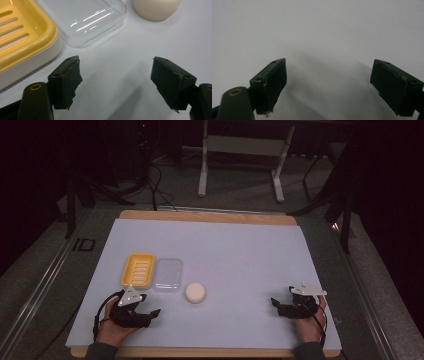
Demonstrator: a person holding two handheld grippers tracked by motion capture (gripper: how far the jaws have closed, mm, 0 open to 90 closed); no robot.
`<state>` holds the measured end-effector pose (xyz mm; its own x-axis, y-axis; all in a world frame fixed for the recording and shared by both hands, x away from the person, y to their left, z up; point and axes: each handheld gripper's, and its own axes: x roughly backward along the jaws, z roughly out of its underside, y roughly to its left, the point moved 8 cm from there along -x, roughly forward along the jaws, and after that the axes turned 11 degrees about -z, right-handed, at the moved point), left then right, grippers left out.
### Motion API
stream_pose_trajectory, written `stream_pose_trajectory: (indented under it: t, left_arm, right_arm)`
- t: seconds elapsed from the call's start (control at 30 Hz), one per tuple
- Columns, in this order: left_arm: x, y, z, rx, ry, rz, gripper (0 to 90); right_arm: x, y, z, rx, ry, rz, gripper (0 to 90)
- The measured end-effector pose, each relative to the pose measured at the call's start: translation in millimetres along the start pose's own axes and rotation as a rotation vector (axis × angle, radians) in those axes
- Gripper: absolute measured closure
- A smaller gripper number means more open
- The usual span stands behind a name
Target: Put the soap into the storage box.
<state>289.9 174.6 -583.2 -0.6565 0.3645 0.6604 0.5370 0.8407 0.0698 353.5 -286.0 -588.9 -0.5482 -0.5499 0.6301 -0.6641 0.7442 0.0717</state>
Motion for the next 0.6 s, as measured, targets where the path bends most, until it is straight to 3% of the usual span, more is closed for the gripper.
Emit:
stream_pose_trajectory:
  t: [0.2, 0.6]
  left_arm:
    - [4.8, -2.1, -3.6, -0.008, -0.018, -0.001, 24.4]
    - [3.6, -4.0, -8.2, -0.042, -0.008, 0.01, 24.3]
  right_arm:
    - [0.1, -0.4, 0.0, -0.004, -0.004, -0.001, 13.9]
    - [1.4, 0.3, -0.3, 0.007, -0.014, 0.017, 14.0]
